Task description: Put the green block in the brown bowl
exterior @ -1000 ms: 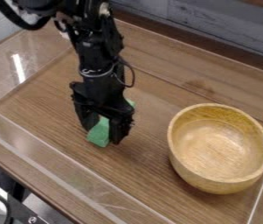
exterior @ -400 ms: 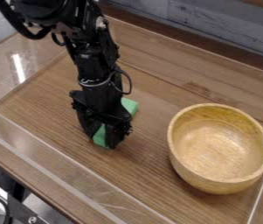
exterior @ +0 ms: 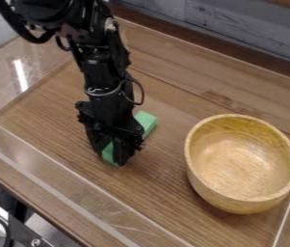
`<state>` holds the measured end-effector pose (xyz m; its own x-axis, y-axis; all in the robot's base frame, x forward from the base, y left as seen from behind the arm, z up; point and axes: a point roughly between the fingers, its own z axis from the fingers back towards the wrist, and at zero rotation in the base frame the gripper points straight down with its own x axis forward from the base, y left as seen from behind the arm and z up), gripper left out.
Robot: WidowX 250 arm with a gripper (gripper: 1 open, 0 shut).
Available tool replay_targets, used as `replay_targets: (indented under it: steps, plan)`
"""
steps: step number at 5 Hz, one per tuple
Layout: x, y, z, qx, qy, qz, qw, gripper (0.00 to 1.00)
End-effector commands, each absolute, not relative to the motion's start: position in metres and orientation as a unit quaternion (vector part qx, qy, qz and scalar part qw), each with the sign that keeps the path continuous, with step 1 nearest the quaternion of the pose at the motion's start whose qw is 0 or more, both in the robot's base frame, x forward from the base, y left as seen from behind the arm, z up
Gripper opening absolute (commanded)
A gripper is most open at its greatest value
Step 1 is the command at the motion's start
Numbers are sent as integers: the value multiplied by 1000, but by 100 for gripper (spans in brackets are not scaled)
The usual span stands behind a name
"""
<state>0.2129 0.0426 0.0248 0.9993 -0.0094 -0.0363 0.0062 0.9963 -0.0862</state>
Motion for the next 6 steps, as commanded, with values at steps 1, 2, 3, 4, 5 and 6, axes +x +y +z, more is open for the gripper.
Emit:
replay_targets:
  steps: [1,2,3,4,5,6]
  plan:
    - [214,45,32,-44,17,5,999,0]
    - [211,45,34,-48,28,7,998,0]
    - [209,44,37,-52,36,9,998,0]
    - [207,44,41,-55,42,11,998,0]
    - [206,43,45,-58,46,13,997,0]
    - [205,43,51,-60,49,14,997,0]
